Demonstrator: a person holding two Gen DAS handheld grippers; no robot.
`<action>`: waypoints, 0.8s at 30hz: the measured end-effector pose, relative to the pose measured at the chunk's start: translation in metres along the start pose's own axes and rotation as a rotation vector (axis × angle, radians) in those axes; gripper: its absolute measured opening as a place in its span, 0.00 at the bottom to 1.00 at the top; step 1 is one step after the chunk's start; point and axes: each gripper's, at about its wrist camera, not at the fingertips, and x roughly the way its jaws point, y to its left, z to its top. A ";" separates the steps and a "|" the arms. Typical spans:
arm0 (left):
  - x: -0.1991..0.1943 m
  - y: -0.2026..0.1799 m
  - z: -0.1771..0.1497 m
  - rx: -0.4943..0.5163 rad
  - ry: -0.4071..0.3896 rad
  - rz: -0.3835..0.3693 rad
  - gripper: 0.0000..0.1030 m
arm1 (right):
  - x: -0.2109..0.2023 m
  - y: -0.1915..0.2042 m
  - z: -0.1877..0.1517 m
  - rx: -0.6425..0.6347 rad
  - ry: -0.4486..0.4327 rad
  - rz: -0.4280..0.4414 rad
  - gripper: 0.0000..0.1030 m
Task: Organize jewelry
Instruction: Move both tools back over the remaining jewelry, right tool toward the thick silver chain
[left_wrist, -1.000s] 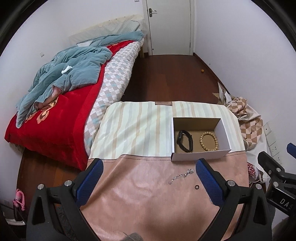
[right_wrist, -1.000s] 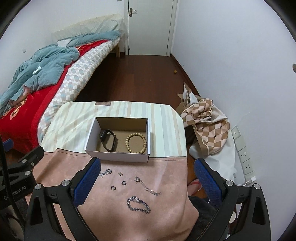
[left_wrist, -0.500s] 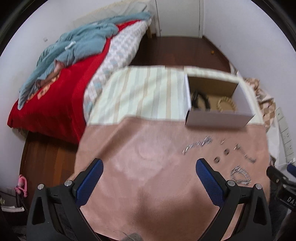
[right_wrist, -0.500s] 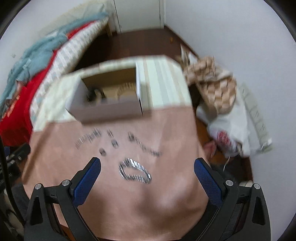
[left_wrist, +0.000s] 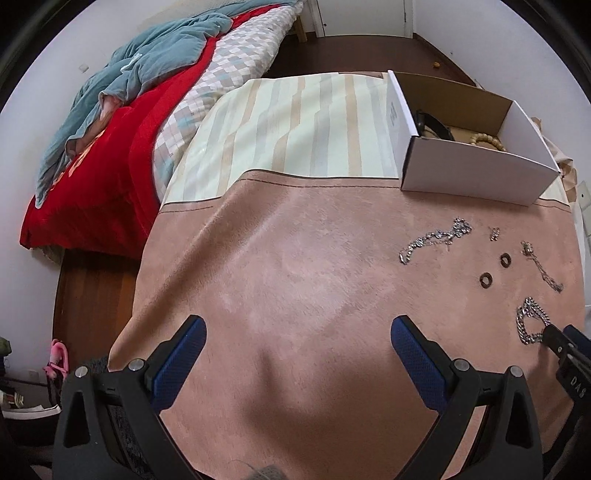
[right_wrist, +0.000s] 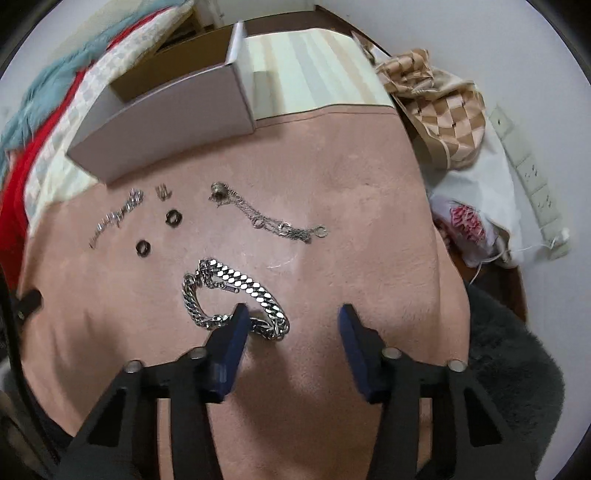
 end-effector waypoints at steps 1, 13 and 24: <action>0.001 0.000 0.000 -0.001 0.000 0.000 0.99 | -0.001 0.003 0.000 -0.008 -0.009 0.010 0.31; 0.027 -0.010 0.020 0.005 0.022 -0.137 0.99 | -0.041 0.002 0.012 0.043 -0.137 0.104 0.00; 0.032 -0.091 0.044 0.247 -0.026 -0.178 0.98 | -0.012 -0.035 0.023 0.148 -0.048 0.206 0.00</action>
